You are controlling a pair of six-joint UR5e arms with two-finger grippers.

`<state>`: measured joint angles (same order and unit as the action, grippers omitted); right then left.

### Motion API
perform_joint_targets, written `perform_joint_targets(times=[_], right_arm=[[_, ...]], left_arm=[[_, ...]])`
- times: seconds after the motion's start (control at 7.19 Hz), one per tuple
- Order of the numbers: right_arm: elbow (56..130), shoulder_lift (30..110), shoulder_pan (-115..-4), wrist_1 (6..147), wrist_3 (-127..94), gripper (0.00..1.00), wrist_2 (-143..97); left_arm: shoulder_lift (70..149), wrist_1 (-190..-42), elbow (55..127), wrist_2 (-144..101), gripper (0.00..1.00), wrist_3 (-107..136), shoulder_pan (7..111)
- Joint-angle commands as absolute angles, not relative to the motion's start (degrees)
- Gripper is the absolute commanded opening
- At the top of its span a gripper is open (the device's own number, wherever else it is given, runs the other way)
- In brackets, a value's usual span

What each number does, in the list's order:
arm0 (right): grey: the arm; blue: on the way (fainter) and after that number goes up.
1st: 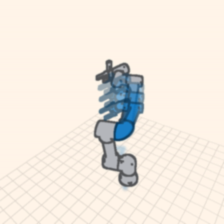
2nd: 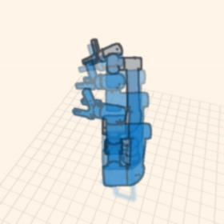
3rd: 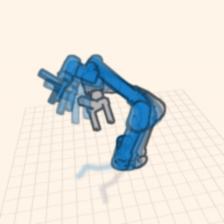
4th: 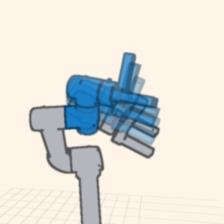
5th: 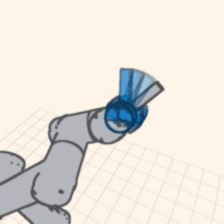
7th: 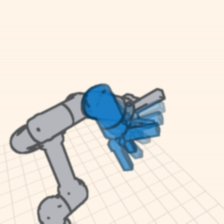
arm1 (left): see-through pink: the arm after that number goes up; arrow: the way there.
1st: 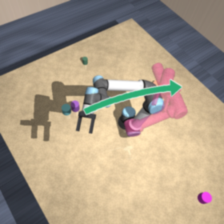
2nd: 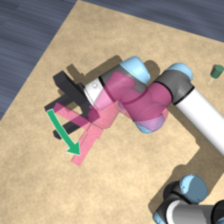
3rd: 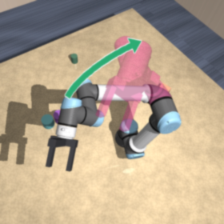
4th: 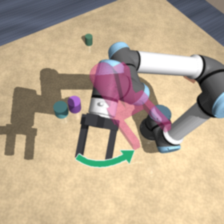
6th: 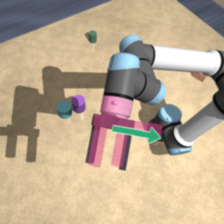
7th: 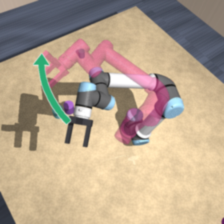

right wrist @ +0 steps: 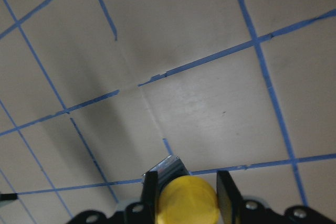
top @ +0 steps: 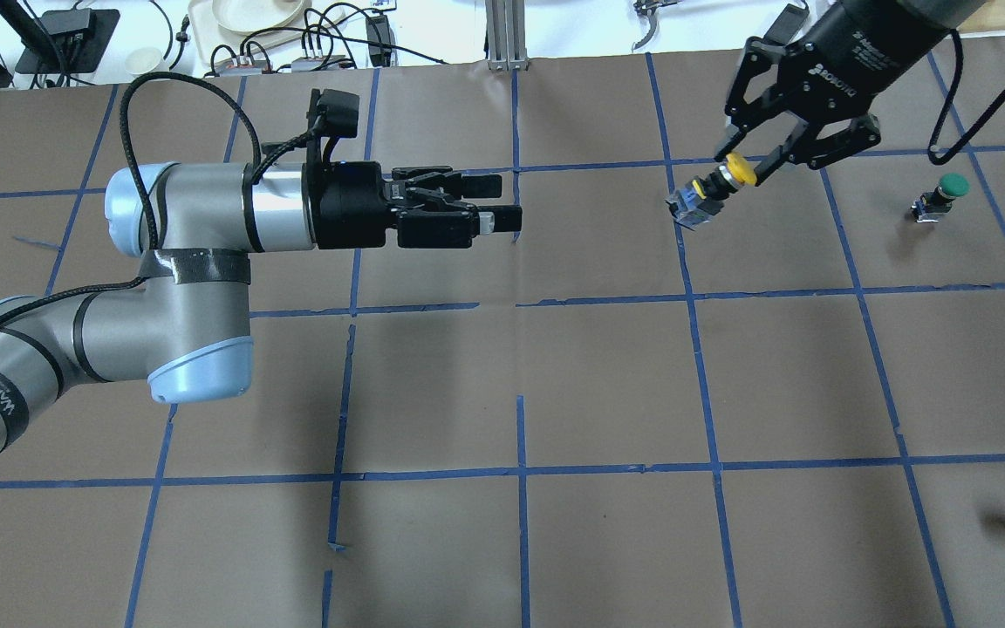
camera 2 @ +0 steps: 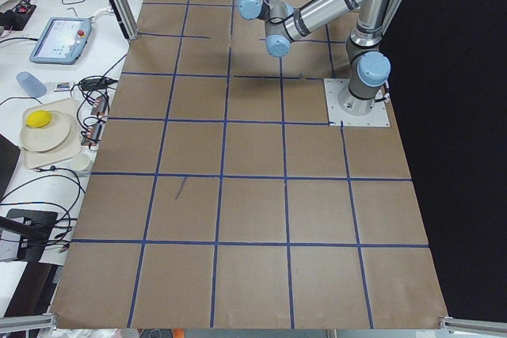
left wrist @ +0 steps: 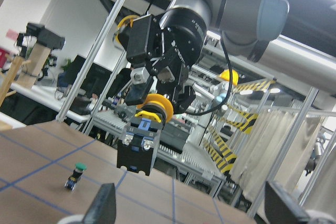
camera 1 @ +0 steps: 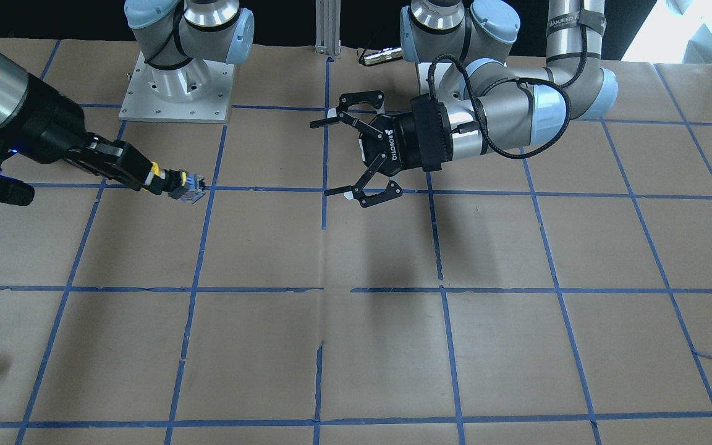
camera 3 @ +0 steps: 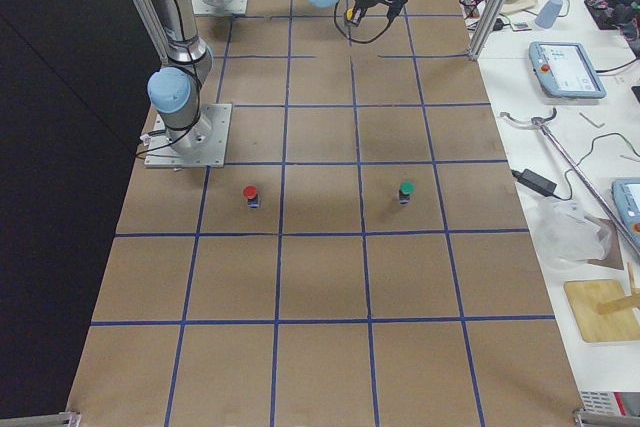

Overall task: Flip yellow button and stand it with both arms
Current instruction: 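Carry the button away with the right gripper while the left arm retracts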

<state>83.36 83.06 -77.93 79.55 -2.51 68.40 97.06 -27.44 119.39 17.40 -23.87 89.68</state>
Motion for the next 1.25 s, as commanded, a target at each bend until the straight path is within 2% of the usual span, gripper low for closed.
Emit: perform_joint_targets(times=[0.0, 0.28, 0.56, 0.83, 1.11], right_arm=[[84.3, 83.1, -72.8, 79.9, 19.6, 0.14, 77.8], [88.6, 83.1, -68.6, 85.7, 34.9, 0.13, 81.8], [92.9, 83.2, -62.5, 92.2, 51.7, 0.13, 83.5], [95.7, 83.2, -58.5, 97.5, 54.1, 0.13, 83.6], [96.1, 82.4, -55.5, 98.8, 46.0, 0.10, 90.6]], left_arm=[[91.8, -29.4, 116.3, 36.9, 1.00, -5.2, 95.2], [90.4, -48.7, 109.0, 58.2, 1.00, 0.9, 99.0], [90.4, -73.9, 99.2, 76.8, 1.00, 1.7, 99.0], [88.8, -86.0, 96.5, 89.3, 1.00, 1.7, 97.0], [86.1, -87.5, 96.2, 90.5, 1.00, 1.8, 90.6]])
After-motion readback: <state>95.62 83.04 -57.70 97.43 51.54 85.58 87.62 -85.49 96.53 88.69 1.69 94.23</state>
